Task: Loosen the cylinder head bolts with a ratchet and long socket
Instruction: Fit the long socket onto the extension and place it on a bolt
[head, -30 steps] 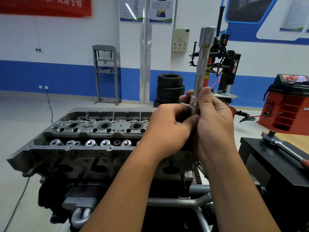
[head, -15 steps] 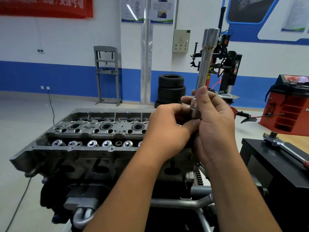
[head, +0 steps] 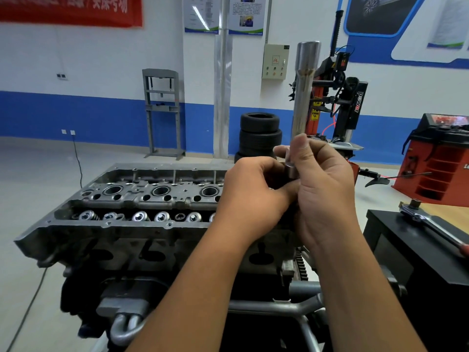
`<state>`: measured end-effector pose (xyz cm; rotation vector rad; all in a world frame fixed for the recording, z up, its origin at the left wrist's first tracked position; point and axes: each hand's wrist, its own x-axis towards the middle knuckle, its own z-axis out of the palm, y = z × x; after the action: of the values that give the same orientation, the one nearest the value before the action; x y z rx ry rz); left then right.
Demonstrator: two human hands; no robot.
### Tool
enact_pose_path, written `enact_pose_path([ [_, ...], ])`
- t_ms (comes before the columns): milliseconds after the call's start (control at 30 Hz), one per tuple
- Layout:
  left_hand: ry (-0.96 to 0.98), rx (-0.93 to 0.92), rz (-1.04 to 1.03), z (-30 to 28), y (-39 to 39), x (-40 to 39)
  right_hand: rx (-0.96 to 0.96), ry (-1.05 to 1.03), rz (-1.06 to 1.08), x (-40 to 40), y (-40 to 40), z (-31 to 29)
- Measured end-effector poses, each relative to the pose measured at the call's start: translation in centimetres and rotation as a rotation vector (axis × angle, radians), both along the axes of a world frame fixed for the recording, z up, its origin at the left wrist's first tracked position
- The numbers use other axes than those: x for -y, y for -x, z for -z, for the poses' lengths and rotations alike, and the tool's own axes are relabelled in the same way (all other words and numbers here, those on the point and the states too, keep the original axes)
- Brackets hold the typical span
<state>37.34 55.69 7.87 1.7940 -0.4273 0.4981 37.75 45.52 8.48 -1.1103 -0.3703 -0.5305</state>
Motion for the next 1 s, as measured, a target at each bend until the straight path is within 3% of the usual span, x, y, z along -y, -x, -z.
enact_pose_path([
  [133, -0.005, -0.035, 0.102, -0.06, -0.04, -0.08, -0.021, 0.032, 0.01, -0.23, 0.08, -0.08],
  [367, -0.026, 0.014, -0.032, 0.32, -0.12, 0.13, 0.031, 0.061, 0.035, -0.04, 0.27, 0.06],
  [567, -0.09, -0.014, 0.076, -0.22, 0.13, -0.07, -0.013, 0.048, 0.042, -0.28, 0.07, 0.04],
  [767, -0.165, 0.022, -0.071, -0.13, 0.51, 0.45, 0.006, -0.013, 0.04, 0.03, 0.0, -0.02],
  [1000, -0.211, -0.025, -0.02, -0.4, 0.54, 0.52, -0.042, -0.027, 0.035, 0.04, -0.31, 0.14],
])
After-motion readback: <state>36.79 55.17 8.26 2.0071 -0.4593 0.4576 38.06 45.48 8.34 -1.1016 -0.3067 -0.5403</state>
